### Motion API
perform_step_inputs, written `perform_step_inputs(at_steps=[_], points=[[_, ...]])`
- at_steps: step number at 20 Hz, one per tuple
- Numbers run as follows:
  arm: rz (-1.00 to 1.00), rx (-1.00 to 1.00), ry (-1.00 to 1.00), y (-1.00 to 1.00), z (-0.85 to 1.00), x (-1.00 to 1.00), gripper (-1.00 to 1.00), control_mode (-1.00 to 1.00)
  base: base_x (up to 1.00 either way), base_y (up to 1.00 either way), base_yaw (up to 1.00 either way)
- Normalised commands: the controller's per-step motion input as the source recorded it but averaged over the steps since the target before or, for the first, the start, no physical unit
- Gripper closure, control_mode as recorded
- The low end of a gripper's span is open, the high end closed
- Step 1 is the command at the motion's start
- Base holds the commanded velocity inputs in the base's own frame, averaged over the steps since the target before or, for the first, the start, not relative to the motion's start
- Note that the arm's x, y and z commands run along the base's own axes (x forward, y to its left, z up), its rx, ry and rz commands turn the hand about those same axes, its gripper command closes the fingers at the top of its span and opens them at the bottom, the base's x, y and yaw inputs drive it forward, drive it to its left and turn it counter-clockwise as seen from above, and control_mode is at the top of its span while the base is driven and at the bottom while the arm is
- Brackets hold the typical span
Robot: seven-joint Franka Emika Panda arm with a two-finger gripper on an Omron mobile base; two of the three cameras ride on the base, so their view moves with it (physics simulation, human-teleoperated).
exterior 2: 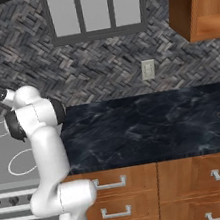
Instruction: Pick the kettle from the cabinet and place it on a stove burner. Then pick the pot from the counter and place it on another stove burner. Finally, turn both burners on.
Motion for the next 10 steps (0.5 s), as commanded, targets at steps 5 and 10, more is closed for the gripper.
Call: perform_step_inputs(at_steps=[5,10], points=[[0.0,-0.01,-0.14,0.0,-0.09,-0.03,-1.0,-1.0,0.0,0.0,0.0],[0.0,0.0,-0.09,0.0,-0.09,-0.06,-1.0,-1.0,0.0,0.0,0.0]])
